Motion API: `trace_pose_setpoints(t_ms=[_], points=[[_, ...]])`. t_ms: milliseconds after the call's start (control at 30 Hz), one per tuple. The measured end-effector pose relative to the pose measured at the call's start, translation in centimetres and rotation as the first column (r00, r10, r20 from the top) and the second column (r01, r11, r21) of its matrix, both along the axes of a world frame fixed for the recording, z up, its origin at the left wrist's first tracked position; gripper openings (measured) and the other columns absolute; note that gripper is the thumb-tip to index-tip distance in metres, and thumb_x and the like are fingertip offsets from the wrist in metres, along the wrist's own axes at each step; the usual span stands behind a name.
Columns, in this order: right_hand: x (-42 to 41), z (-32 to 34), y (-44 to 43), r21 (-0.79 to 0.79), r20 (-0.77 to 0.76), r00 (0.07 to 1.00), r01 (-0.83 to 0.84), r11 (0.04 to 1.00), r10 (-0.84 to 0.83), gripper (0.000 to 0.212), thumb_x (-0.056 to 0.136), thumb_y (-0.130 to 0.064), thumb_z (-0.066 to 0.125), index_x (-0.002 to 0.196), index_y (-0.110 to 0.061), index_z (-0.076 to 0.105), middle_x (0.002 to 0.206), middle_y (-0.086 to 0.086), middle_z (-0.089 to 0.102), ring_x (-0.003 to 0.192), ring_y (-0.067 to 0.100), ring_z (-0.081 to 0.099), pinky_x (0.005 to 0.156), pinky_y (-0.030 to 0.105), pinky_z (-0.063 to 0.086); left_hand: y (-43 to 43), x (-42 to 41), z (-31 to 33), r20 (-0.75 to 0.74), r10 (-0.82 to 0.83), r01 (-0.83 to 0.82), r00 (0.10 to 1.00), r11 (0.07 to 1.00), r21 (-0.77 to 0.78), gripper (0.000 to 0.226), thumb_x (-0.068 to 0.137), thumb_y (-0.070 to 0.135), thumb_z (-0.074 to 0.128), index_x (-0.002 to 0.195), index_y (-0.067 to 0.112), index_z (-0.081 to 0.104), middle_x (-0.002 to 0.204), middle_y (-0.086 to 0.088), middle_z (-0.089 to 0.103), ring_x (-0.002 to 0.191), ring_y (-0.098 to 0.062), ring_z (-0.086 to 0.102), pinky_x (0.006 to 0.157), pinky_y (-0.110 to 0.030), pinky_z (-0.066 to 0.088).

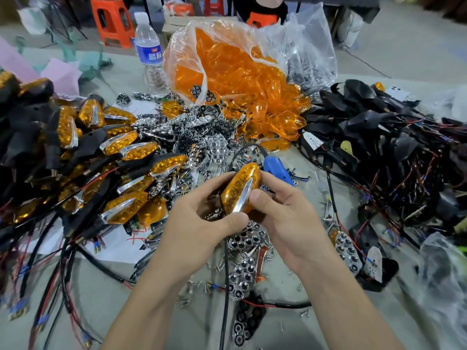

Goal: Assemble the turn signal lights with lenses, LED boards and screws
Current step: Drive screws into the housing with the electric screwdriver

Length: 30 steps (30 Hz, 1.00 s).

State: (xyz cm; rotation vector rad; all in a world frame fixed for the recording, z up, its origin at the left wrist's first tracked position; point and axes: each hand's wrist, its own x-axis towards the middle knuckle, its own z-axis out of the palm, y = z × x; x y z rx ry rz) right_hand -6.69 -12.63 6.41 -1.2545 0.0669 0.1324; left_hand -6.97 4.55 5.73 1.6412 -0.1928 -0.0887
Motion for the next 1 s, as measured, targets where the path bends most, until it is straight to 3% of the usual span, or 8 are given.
trace_pose_setpoints(t_ms=[167, 300, 400, 500, 600, 733, 867, 1000], points=[[0.6, -0.7, 0.8, 0.006, 0.055, 0.998, 0.015, 1.000, -0.015, 0.046, 0.082, -0.016, 0.074, 0.128, -0.009, 0.072, 0.109, 0.022, 0.077, 0.103, 0.043, 0.073, 0.094, 0.046, 0.059, 1.0, 0.5, -0.5, 0.008, -0.009, 0.009, 1.000, 0.997, -0.073, 0.060, 0.071, 0.018, 0.088, 0.120, 0.048, 0.073, 0.117, 0.009, 0.077, 0.105, -0.012, 0.074, 0.082, -0.019, 0.058], [2.2, -1.0, 2.7, -0.088, 0.110, 0.991, 0.080, 0.993, -0.070, 0.027, 0.085, -0.003, 0.077, 0.107, -0.018, 0.083, 0.098, 0.015, 0.080, 0.087, 0.029, 0.078, 0.075, 0.034, 0.061, 2.4, 1.1, -0.4, 0.047, 0.062, -0.058, 0.997, 0.996, -0.063, 0.064, 0.068, 0.012, 0.088, 0.119, 0.048, 0.074, 0.115, 0.012, 0.078, 0.103, -0.008, 0.074, 0.083, -0.017, 0.056], [4.3, -1.1, 5.1, -0.218, 0.108, 0.991, 0.105, 0.970, -0.083, 0.027, 0.091, 0.001, 0.074, 0.088, -0.024, 0.085, 0.086, 0.008, 0.081, 0.073, 0.018, 0.075, 0.065, 0.028, 0.060, 4.2, 1.8, -0.2, 0.144, 0.317, -0.337, 0.937, 0.930, 0.145, 0.078, 0.063, 0.011, 0.096, 0.125, 0.050, 0.069, 0.109, 0.027, 0.075, 0.100, 0.005, 0.072, 0.087, -0.014, 0.056], [6.5, -1.0, 8.8, -0.246, 0.020, 0.994, -0.097, 0.964, 0.106, 0.019, 0.094, -0.001, 0.070, 0.100, -0.014, 0.082, 0.094, 0.010, 0.080, 0.075, 0.018, 0.074, 0.072, 0.032, 0.063, 6.2, 3.0, 1.0, 0.370, 0.455, -0.579, 0.810, 0.726, 0.372, 0.085, 0.071, 0.004, 0.090, 0.133, 0.053, 0.060, 0.119, 0.031, 0.069, 0.109, 0.009, 0.065, 0.098, -0.014, 0.050], [7.9, -1.5, 12.6, -0.262, -0.026, 0.976, -0.215, 0.941, 0.216, 0.023, 0.095, 0.002, 0.064, 0.111, -0.008, 0.077, 0.103, 0.014, 0.079, 0.089, 0.026, 0.074, 0.091, 0.050, 0.061, 8.9, 5.6, 1.6, 0.510, 0.369, -0.613, 0.777, 0.630, 0.477, 0.085, 0.074, -0.003, 0.082, 0.139, 0.043, 0.056, 0.132, 0.025, 0.062, 0.121, 0.001, 0.058, 0.110, -0.018, 0.042], [9.0, -2.5, 14.8, -0.389, -0.066, 0.972, -0.233, 0.891, 0.225, 0.033, 0.083, -0.007, 0.063, 0.108, -0.022, 0.077, 0.093, 0.004, 0.080, 0.081, 0.025, 0.073, 0.088, 0.058, 0.060, 11.8, 10.0, 0.2, 0.366, 0.314, -0.481, 0.876, 0.618, 0.622, 0.078, 0.087, 0.017, 0.076, 0.148, 0.050, 0.040, 0.132, 0.020, 0.063, 0.115, -0.009, 0.060, 0.096, -0.020, 0.041], [9.0, -3.2, 13.9, -0.484, -0.064, 0.979, -0.199, 0.852, 0.193, 0.046, 0.077, -0.018, 0.065, 0.120, -0.031, 0.075, 0.107, -0.012, 0.078, 0.099, 0.006, 0.072, 0.096, 0.039, 0.060, 11.8, 11.9, -2.4, 0.375, 0.283, -0.468, 0.883, 0.607, 0.643, 0.055, 0.096, 0.038, 0.064, 0.144, 0.028, 0.039, 0.133, 0.002, 0.060, 0.121, -0.023, 0.056, 0.093, -0.033, 0.040], [9.7, -3.1, 11.0, -0.676, 0.109, 0.982, -0.040, 0.736, 0.153, 0.041, 0.091, -0.009, 0.065, 0.116, -0.040, 0.074, 0.108, -0.034, 0.070, 0.096, -0.019, 0.064, 0.092, 0.010, 0.052, 12.4, 12.7, -2.6, 0.420, 0.234, -0.478, 0.877, 0.523, 0.706, 0.068, 0.096, 0.048, 0.061, 0.152, 0.019, 0.037, 0.157, -0.003, 0.044, 0.151, -0.023, 0.030, 0.124, -0.040, 0.021]])
